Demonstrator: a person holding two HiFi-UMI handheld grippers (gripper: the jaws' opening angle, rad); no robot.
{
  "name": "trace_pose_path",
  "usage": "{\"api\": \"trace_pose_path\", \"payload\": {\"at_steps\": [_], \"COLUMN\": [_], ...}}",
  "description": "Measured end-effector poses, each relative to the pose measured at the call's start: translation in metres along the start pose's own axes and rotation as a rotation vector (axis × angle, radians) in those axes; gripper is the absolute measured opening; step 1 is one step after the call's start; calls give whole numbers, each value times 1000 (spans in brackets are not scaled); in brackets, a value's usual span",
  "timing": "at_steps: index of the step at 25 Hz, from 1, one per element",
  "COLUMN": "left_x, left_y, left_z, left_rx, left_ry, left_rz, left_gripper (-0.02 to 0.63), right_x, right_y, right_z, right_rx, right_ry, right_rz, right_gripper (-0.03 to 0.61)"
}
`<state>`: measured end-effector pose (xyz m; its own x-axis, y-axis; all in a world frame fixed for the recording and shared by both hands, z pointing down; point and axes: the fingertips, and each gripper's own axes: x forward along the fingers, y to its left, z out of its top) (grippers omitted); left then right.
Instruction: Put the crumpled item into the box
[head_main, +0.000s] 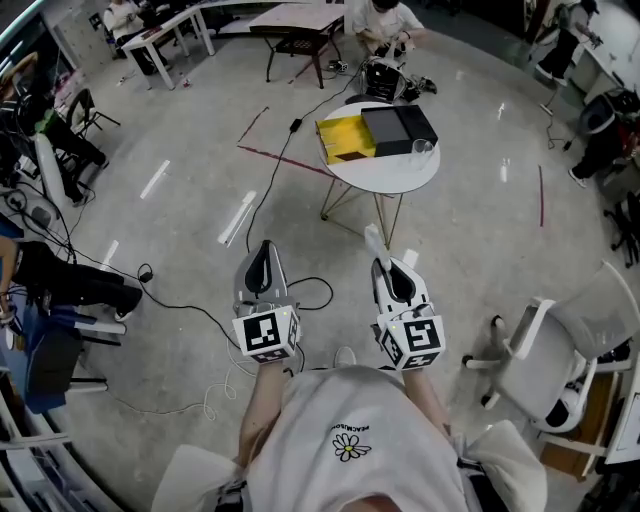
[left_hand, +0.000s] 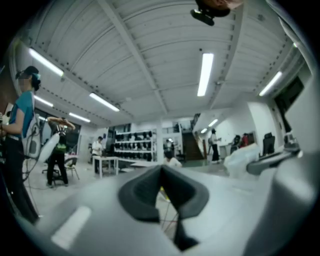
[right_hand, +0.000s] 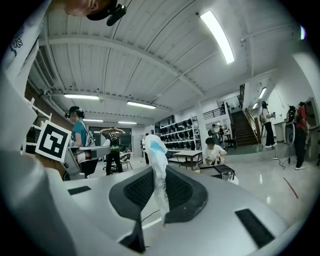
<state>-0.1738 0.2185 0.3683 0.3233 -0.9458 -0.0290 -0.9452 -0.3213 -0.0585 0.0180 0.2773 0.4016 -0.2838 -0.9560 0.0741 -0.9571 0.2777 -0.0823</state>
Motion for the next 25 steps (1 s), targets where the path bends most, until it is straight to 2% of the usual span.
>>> {"api": "trace_pose_path", "payload": {"at_steps": [7, 12, 25], "left_x": [6, 20, 127], "left_y": [-13, -24, -39], "left_z": [0, -9, -5], "left_rx": [-5, -16, 7], "left_ry": [-10, 16, -15], "left_rz": [-11, -25, -108], "left_gripper": [-3, -3, -3], "right_x": [-4, -1, 66], "right_y": [-21, -39, -85], "right_z": [-3, -5, 1], "right_rx": [69, 81, 52], "right_ry": [-22, -22, -34], "right_rz": [-18, -39, -53], "right_gripper": [49, 49, 49]}}
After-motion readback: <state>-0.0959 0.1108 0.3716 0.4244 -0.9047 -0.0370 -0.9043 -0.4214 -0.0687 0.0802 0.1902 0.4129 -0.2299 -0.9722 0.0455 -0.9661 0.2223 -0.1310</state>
